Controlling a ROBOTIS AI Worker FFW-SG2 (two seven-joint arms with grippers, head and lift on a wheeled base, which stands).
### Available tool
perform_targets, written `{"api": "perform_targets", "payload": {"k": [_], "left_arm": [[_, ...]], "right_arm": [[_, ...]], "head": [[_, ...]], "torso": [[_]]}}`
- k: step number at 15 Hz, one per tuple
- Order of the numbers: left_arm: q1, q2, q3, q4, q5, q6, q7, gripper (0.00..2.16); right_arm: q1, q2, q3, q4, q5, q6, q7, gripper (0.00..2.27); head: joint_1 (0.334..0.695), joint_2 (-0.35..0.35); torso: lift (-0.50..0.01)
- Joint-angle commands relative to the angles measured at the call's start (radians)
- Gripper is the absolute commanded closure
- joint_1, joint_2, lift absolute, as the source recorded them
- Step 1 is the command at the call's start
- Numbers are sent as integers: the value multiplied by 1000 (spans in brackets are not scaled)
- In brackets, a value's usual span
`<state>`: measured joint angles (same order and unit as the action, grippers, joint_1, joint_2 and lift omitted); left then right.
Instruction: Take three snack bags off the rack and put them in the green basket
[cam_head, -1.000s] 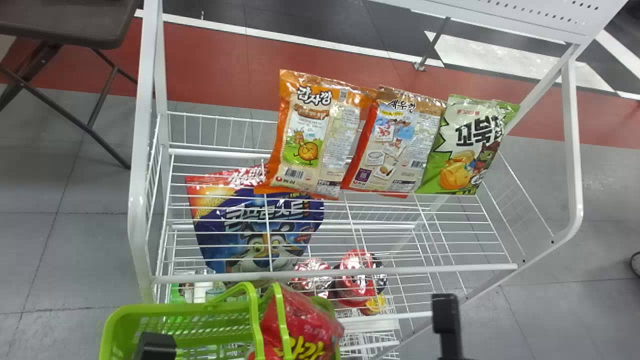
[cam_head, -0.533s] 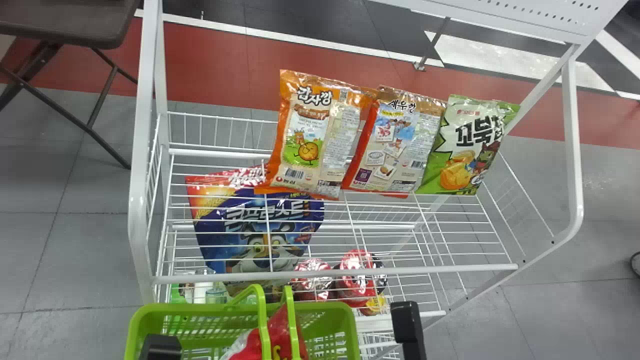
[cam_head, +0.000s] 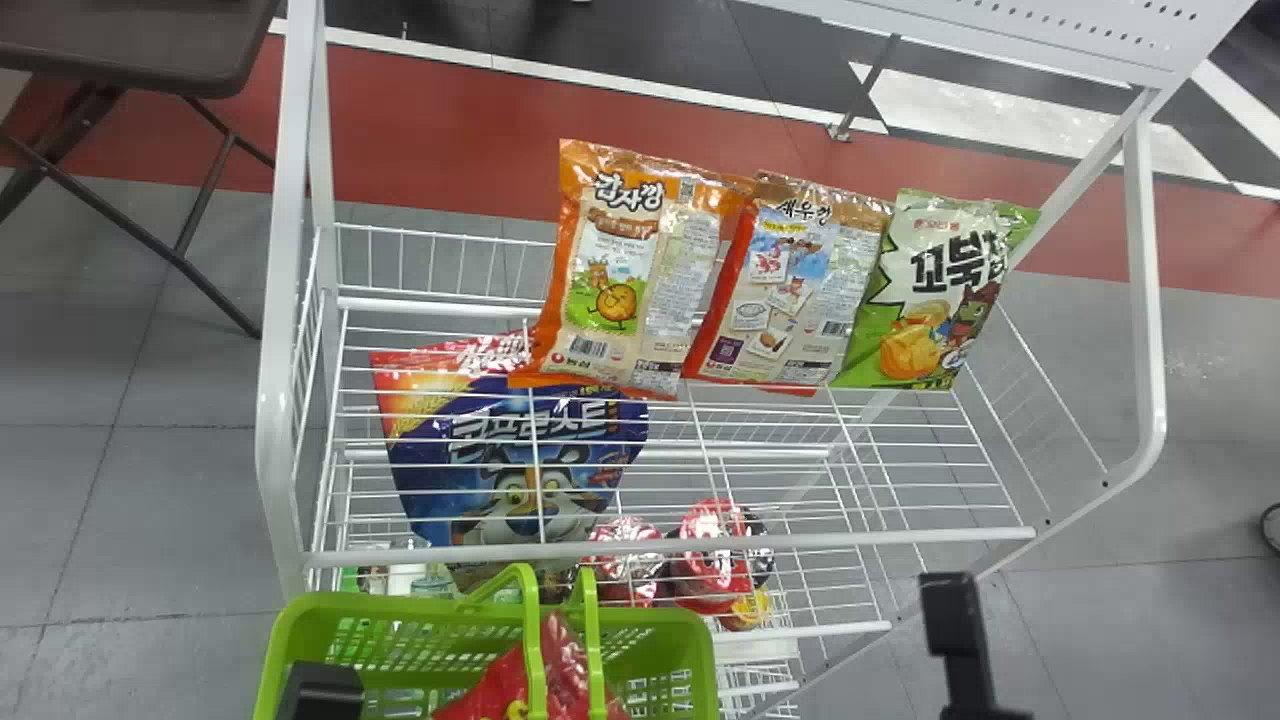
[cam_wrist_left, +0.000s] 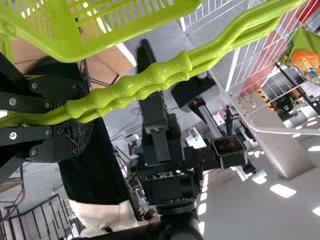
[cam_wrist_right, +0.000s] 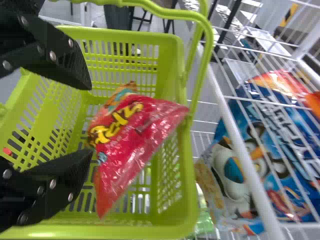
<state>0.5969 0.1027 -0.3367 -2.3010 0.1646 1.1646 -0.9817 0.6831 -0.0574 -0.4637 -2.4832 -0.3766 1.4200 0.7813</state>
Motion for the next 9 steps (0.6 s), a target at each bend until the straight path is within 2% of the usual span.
{"api": "perform_targets", "payload": {"k": [1,3,7,9], "left_arm": [[0,0,-5,0,-2,1,3,1467],[1,0,-15,3,-8,1,8,1467],[3,2,-24,6,-10,47,12,1467],[1,2,-31,9,-10,59,12,1467]], "right_arm": [[-5,50,-20,7,-15,-322,-19,53],[-36,58,10,27,-15,-543,-66,53],[-120,58,175,161,67,-1025,-257,66],[-192,58,240,241,117,-1154,-336,70]], "head": [[695,-350],[695,-350],[695,-350],[695,-350]], "torso": [[-26],[-26],[-26],[-26]]}}
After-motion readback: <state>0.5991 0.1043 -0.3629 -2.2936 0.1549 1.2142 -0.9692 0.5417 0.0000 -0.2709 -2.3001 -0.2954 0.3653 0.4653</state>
